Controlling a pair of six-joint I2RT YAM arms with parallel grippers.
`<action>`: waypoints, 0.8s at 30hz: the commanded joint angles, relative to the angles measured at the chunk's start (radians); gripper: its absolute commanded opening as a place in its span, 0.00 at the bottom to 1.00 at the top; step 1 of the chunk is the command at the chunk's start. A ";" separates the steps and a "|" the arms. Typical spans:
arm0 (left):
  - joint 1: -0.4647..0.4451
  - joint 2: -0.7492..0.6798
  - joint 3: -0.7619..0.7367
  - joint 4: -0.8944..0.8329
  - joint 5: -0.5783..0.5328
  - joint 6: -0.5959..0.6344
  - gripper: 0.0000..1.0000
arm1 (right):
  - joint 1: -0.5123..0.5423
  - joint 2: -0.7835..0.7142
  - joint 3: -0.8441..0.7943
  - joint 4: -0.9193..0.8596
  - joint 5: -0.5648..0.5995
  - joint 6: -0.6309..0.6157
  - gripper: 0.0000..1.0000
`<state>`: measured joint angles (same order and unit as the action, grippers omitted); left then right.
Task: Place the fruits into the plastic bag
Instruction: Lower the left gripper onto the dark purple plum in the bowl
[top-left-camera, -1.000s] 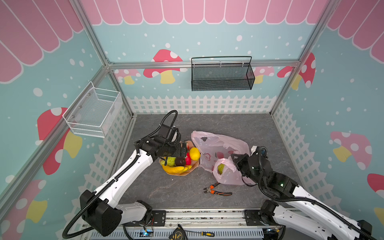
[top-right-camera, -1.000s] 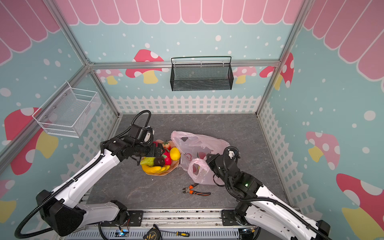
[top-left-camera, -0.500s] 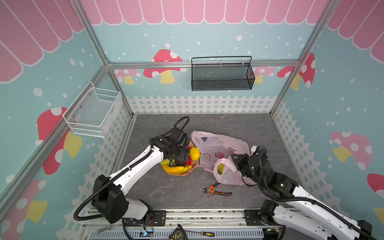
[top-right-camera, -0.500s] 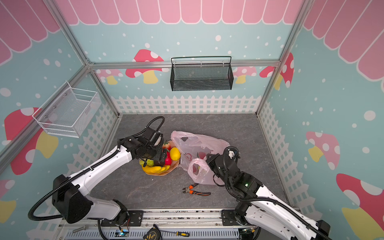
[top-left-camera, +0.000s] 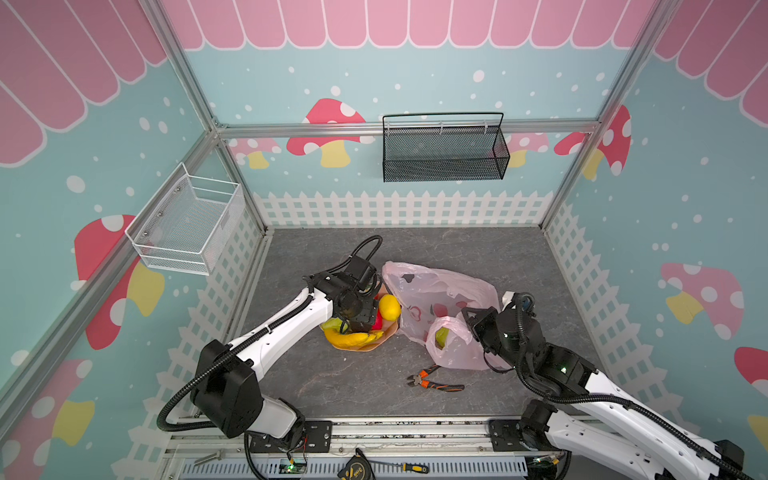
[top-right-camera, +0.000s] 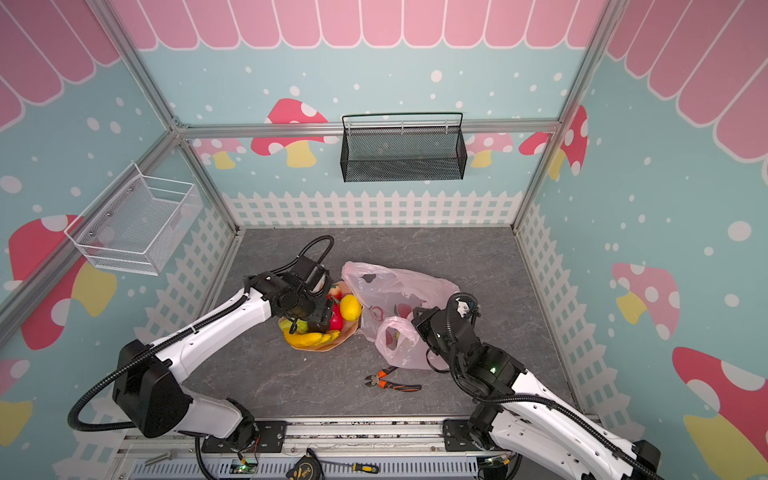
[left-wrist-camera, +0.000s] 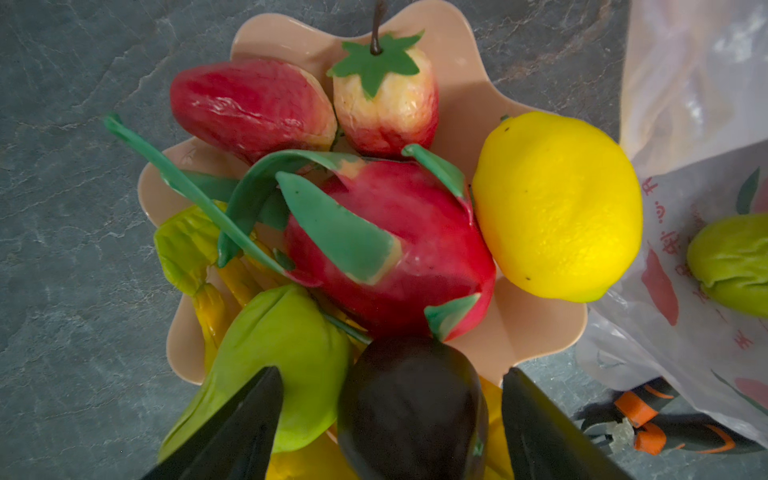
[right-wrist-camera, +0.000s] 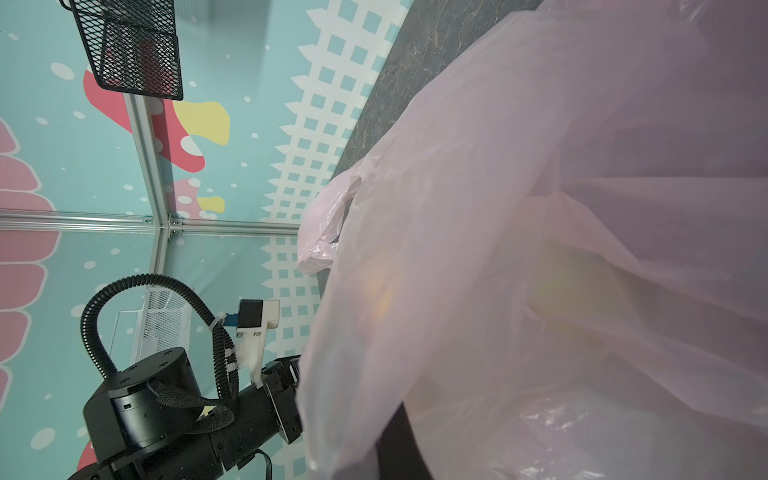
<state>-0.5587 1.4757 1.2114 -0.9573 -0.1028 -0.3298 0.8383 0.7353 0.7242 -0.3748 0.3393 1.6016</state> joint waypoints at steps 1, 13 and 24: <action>-0.004 0.021 -0.031 -0.023 0.024 0.013 0.82 | -0.003 -0.009 -0.002 -0.003 0.004 0.003 0.00; -0.005 -0.049 0.034 -0.067 -0.002 -0.013 0.88 | -0.002 -0.008 -0.001 -0.004 0.007 0.002 0.00; -0.019 -0.061 0.073 -0.156 0.026 -0.076 0.84 | -0.002 -0.025 -0.006 -0.014 0.006 0.001 0.00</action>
<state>-0.5667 1.4067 1.2644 -1.0649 -0.0910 -0.3714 0.8383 0.7238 0.7242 -0.3759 0.3397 1.6012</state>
